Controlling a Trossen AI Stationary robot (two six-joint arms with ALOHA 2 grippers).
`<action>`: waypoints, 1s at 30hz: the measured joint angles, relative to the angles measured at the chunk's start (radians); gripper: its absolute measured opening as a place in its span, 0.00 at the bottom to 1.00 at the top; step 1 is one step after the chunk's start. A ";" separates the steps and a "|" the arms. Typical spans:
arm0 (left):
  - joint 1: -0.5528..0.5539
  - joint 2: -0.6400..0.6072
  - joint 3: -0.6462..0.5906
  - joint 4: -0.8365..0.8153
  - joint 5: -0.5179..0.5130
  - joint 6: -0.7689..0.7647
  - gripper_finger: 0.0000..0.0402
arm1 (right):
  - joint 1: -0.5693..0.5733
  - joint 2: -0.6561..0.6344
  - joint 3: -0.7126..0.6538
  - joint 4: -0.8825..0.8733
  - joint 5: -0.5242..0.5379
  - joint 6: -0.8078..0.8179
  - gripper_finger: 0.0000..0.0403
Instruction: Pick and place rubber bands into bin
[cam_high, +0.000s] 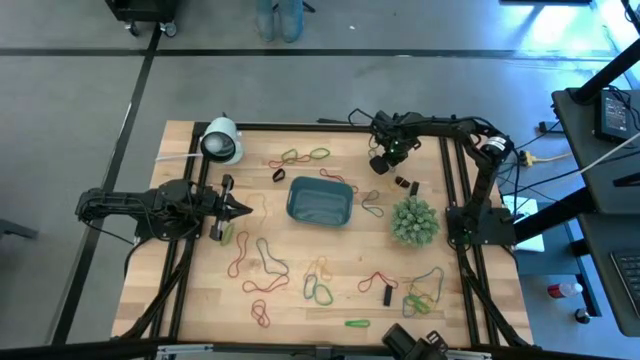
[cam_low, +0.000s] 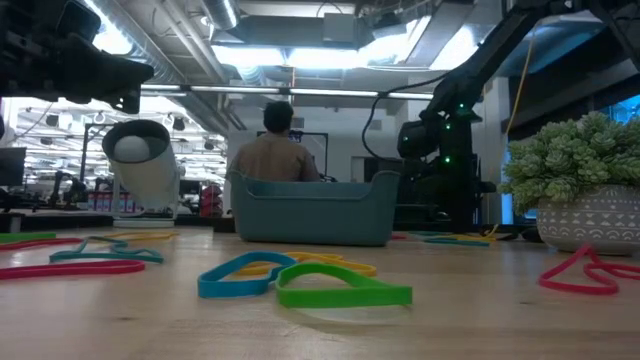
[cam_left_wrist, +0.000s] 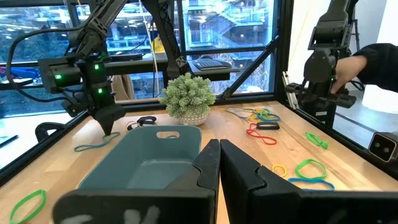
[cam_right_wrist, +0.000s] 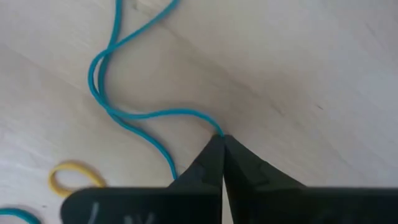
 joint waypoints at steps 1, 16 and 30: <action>0.000 0.000 0.000 0.000 0.000 0.000 0.01 | 0.000 -0.008 0.000 -0.007 0.000 0.000 0.01; 0.000 0.000 0.000 0.000 0.000 0.000 0.02 | 0.094 -0.472 -0.006 -0.154 0.059 0.087 0.00; 0.000 0.000 0.000 0.000 0.000 0.000 0.02 | 0.423 -0.688 -0.004 0.095 0.037 0.193 0.00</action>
